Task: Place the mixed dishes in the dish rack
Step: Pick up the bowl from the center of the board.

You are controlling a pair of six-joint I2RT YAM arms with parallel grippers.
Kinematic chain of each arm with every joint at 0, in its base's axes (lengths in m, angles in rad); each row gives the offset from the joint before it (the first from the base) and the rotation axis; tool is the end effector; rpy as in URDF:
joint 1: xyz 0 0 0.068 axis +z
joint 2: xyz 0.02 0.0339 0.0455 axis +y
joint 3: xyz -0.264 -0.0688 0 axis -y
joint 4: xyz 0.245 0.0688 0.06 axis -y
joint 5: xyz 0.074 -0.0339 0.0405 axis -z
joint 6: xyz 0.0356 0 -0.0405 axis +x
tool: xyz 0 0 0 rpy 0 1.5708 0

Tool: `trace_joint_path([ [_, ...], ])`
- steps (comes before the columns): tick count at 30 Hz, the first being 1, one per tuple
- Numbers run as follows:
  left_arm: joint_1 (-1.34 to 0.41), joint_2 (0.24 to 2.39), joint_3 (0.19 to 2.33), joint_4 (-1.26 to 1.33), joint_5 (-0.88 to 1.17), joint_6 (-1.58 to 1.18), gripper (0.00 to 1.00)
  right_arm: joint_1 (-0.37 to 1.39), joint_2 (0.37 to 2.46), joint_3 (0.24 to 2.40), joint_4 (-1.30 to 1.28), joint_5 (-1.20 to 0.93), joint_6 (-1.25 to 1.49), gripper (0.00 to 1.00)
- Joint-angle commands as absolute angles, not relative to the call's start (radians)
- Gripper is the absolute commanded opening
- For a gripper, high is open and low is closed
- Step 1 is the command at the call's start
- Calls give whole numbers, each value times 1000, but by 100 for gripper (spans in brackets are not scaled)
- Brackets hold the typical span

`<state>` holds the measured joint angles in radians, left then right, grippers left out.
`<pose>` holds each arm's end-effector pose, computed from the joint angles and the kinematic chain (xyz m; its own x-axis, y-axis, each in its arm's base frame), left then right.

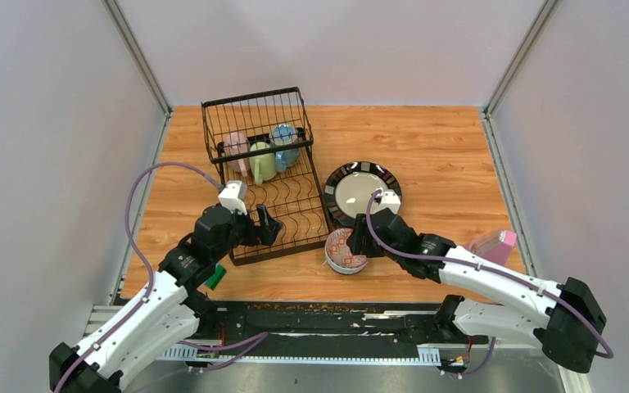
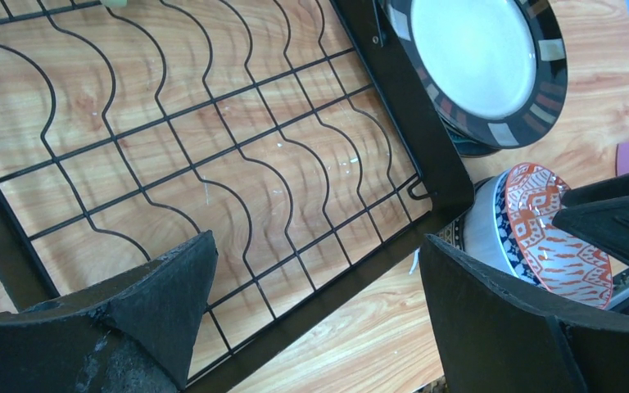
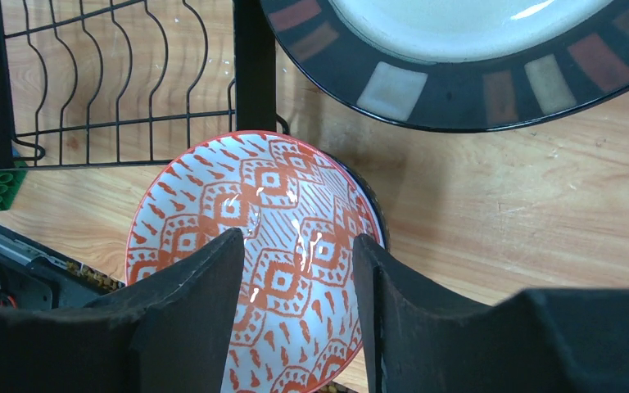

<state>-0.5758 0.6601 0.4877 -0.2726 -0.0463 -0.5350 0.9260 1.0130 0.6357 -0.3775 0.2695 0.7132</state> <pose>0.1368 -0.0868 0.2453 -0.5701 -0.2371 -0.7866 0.2537 0.8599 -0.4430 0.1332 0.1614 0.2288 -0.7392 0.0663 -0.6702 -0.2250 0.9136 0.3386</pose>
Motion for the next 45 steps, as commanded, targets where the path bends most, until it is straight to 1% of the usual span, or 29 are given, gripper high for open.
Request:
trace_joint_path([
  [1,-582,659,520,-200,-41,-493,100,922,1036,696,-433,298,727,51],
  [3,-582,673,522,-181,-23,-466,100,922,1033,701,-445,308,721,51],
  [5,-583,697,536,-165,-10,-446,100,923,1019,703,-445,308,703,54],
  [7,-585,723,552,-149,24,-431,100,923,997,707,-445,313,673,55],
  [10,-597,762,566,-120,66,-415,100,922,962,701,-456,355,670,56],
  [13,-634,798,588,-106,67,-408,100,923,938,683,-485,415,700,57],
  [16,-676,856,609,-96,40,-400,98,919,934,661,-491,429,723,56],
  [22,-745,966,663,-84,30,-382,89,914,1017,673,-485,368,708,47],
  [25,-768,1018,683,-79,40,-371,87,913,1055,685,-478,348,703,42],
  [33,-792,1072,703,-52,54,-378,87,912,1059,692,-461,357,679,28],
  [37,-792,1093,714,-59,59,-364,87,913,1048,687,-461,370,657,25],
  [39,-794,1100,720,-65,70,-361,87,912,1046,689,-461,365,648,21],
  [45,-793,1124,723,-56,84,-355,87,913,1049,694,-461,362,645,13],
])
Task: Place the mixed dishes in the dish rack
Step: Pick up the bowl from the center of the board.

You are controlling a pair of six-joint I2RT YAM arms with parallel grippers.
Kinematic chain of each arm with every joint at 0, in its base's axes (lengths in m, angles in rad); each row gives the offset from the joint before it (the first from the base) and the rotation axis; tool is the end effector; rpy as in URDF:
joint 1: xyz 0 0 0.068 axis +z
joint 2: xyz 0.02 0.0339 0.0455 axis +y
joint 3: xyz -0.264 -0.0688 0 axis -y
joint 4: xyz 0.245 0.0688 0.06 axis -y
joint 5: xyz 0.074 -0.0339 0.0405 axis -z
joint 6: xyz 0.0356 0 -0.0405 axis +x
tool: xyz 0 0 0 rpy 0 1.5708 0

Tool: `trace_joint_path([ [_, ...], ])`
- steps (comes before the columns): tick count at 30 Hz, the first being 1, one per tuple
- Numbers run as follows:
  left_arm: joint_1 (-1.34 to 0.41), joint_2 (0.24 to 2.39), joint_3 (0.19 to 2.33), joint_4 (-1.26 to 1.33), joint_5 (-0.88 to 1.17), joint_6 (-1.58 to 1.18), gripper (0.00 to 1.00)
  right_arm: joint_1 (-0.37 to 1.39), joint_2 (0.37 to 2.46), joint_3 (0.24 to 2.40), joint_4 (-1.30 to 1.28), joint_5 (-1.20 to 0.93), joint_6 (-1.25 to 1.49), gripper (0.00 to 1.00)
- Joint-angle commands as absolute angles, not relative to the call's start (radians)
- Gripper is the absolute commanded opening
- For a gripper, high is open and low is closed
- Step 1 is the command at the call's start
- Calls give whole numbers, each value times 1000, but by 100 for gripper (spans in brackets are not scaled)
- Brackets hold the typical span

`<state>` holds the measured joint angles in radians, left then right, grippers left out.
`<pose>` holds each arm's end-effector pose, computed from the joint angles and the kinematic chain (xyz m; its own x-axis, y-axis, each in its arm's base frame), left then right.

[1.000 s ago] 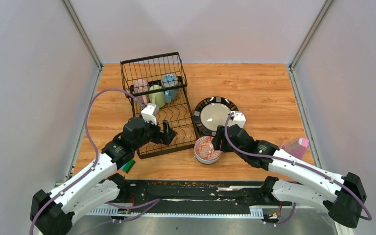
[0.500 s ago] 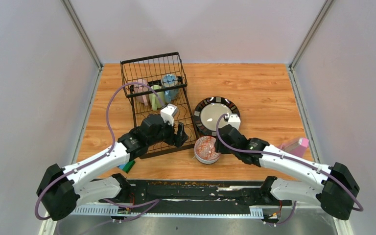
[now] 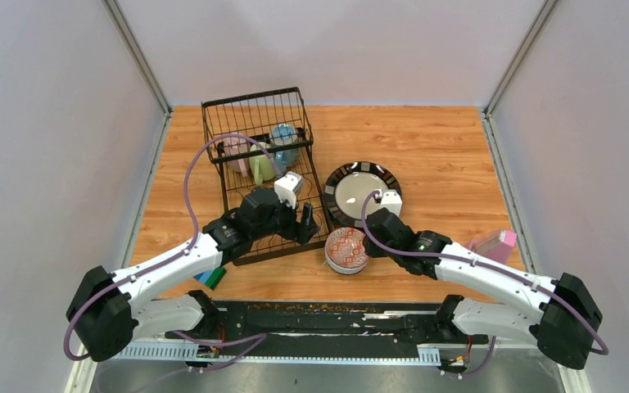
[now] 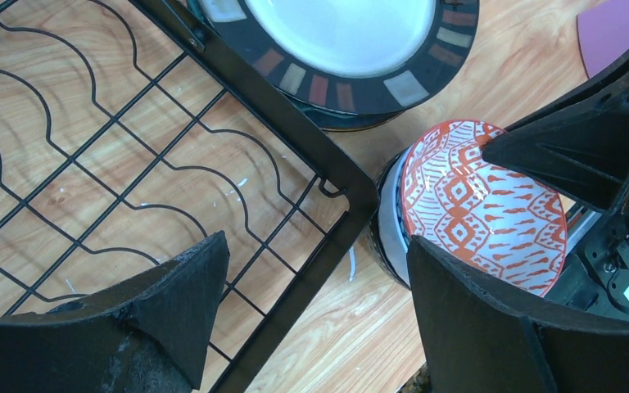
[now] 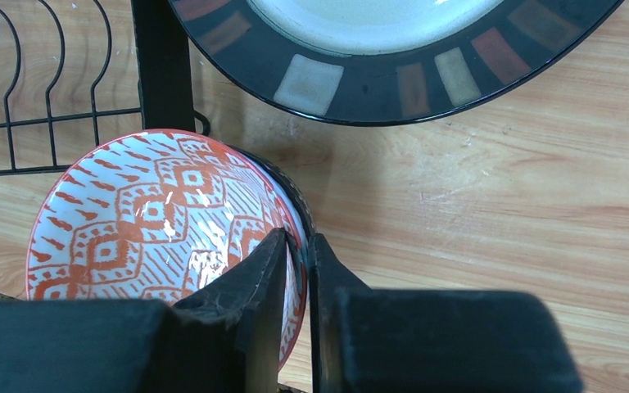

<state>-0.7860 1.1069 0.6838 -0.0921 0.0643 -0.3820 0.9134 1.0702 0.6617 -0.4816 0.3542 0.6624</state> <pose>0.1717 -0.1751 0.2497 -0.6010 0.0753 -0.7957 0.5620 0.7476 -0.3538 0.1378 0.1583 0.2194 -0.7490 -0.0263 -0.6620 -0.1882 0.9665 0.1745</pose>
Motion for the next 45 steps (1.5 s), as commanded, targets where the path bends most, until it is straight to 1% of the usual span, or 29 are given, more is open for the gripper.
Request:
trace_joint_path([
  [1,-793,1132,725,-57,88,-355,87,912,1050,697,-461,363,641,11],
  [3,-793,1139,732,-58,104,-356,88,913,1050,702,-461,365,638,7],
  [8,-794,1148,738,-49,123,-354,89,913,1046,707,-459,379,637,7],
  [20,-795,1197,768,-53,196,-354,90,913,1018,713,-458,399,626,0],
  [37,-825,1314,829,-56,255,-343,89,913,895,650,-395,411,628,0],
  [39,-827,1318,829,-35,269,-351,87,913,886,641,-386,411,630,0],
  [41,-829,1322,832,-23,284,-356,82,913,883,635,-383,419,635,0],
  [42,-831,1327,834,-21,295,-358,76,913,883,635,-383,422,638,0],
  [44,-832,1337,843,-26,304,-359,67,913,884,638,-382,424,647,0],
  [45,-832,1341,849,-31,306,-358,65,913,884,638,-379,424,652,0],
])
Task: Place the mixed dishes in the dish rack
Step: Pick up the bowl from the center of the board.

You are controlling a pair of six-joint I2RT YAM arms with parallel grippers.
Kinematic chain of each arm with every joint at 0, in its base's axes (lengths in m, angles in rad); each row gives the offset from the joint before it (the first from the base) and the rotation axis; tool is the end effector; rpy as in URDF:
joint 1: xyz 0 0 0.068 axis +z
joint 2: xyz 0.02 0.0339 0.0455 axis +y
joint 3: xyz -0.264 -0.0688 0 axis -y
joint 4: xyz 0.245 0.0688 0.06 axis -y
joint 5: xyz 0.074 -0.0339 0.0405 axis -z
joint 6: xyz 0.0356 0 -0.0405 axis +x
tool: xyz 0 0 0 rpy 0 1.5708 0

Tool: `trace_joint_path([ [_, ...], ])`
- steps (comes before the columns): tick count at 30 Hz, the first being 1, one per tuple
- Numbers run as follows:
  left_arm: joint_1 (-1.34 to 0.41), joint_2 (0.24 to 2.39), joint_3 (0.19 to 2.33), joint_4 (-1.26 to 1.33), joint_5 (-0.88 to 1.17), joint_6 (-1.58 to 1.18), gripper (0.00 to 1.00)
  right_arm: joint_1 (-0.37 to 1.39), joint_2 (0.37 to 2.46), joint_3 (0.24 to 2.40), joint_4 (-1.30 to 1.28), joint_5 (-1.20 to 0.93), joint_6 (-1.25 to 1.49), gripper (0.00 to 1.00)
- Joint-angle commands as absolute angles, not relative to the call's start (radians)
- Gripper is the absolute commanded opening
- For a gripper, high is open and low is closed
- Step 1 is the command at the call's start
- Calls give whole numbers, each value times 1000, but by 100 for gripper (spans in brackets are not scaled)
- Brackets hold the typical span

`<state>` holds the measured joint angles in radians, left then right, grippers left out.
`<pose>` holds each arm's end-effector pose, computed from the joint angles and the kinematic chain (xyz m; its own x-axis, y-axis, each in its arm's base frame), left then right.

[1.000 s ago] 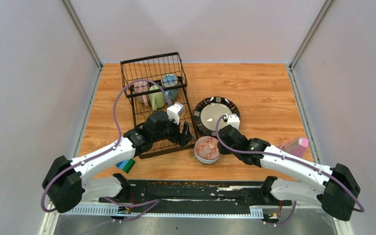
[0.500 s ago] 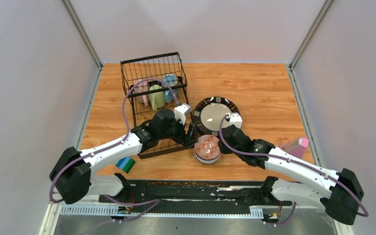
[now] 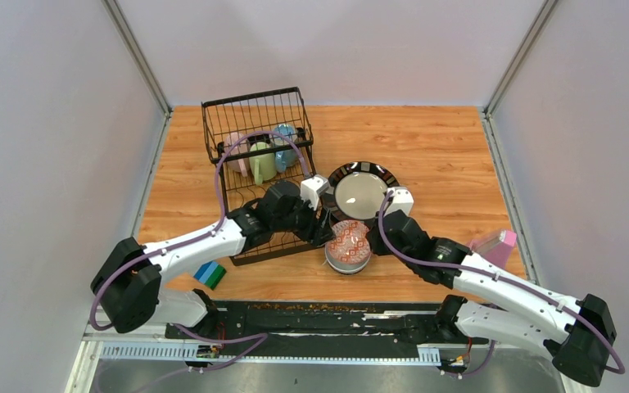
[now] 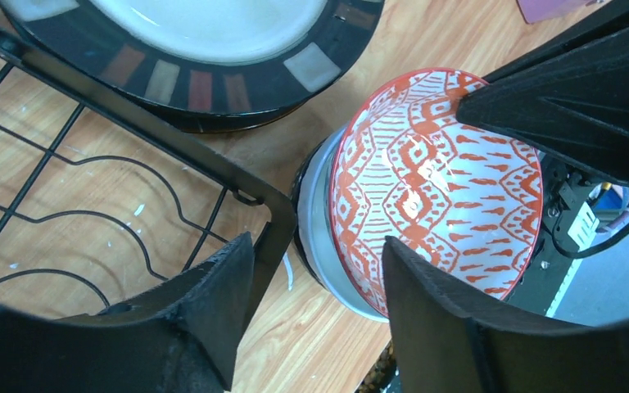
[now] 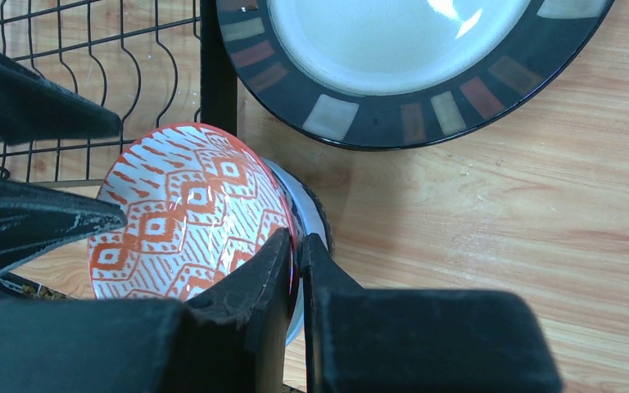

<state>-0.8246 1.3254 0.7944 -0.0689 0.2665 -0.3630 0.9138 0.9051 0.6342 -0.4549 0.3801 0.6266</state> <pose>0.1879 -0.2171 0.2361 -0.6622 0.2117 -0.7188 0.6641 0.6102 -0.4321 0.1260 0.1417 0.2423 -0.6602 0.0357 -0.7503 -0.2206 0.9456 0.2391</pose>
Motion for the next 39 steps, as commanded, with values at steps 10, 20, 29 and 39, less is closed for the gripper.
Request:
trace_joint_path([
  [10,-836,1356,865,-37,307,-362,57,913,851,615,-318,403,658,0],
  [20,-838,1363,870,-34,297,-363,48,913,763,558,-183,344,624,0],
  [29,-838,1347,861,-64,229,-364,16,913,731,530,-89,267,554,0],
  [39,-838,1289,836,-82,116,-361,0,914,806,564,-22,77,499,6],
])
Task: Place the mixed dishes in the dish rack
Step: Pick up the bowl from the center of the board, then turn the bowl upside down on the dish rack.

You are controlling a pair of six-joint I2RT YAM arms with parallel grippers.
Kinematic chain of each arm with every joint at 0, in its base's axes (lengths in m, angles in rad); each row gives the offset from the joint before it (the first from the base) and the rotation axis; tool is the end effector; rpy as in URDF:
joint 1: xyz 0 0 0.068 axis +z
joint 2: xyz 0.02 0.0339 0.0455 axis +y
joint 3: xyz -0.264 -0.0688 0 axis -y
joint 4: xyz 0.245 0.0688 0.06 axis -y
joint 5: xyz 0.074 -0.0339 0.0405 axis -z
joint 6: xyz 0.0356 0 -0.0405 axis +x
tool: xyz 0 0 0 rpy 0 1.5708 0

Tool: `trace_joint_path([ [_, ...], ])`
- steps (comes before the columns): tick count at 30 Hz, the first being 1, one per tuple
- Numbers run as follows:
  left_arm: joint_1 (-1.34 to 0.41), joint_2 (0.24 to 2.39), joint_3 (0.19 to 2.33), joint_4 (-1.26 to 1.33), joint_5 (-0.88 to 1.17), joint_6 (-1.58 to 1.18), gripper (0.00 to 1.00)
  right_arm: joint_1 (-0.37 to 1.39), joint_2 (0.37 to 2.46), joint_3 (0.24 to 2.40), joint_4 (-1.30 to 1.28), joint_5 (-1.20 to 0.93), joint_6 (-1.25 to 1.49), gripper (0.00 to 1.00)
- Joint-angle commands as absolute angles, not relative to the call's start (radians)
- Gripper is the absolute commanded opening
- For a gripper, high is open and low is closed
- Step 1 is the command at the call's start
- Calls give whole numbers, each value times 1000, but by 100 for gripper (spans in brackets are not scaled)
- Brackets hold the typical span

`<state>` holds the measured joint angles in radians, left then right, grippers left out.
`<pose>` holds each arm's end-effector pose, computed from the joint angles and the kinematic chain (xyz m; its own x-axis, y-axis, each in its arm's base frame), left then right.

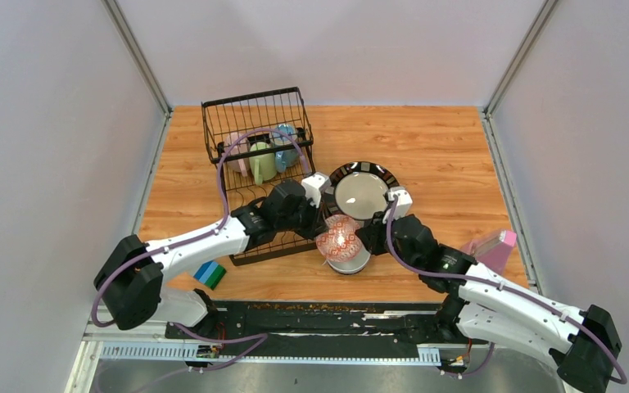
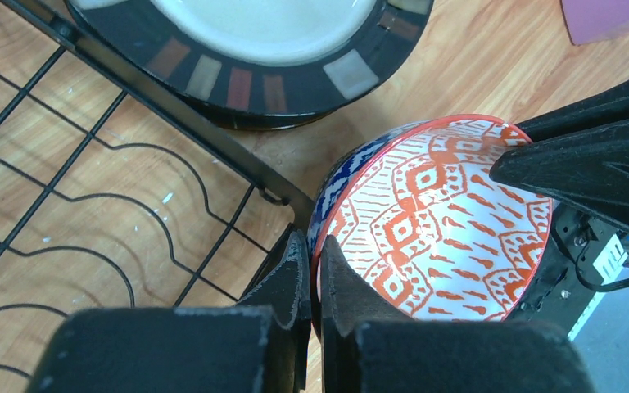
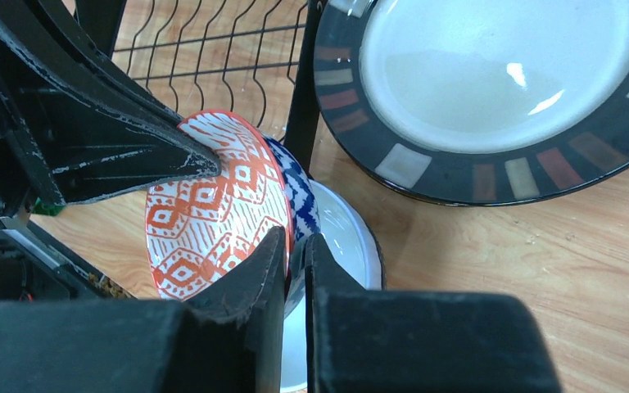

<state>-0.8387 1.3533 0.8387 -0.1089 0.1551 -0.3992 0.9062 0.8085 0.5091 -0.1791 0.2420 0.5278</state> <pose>0.1927 -0.2227 0.2392 -0.6778 0.1797 -0.7129 0.6026 0.6913 -0.3987 0.1213 0.1410 0.2395 -0.5642 0.0728 -0.8225 -0.4039 0.8445 0.3517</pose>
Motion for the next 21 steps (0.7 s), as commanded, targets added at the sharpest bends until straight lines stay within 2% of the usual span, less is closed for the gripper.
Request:
trace_joint_path([
  [1,-838,1275,831,-70,107,-362,0,914,807,564,-11,71,498,7],
  [4,-838,1249,805,-37,104,-364,0,914,804,560,-9,74,506,13],
  [11,-836,1179,754,69,107,-367,0,913,788,553,-9,44,534,50],
  [13,-835,1157,751,65,103,-358,0,912,797,562,-9,18,535,66],
  [17,-810,1100,731,77,130,-350,0,909,825,596,-10,-57,561,77],
  [21,-750,1056,706,89,191,-361,0,891,854,620,27,-96,601,80],
])
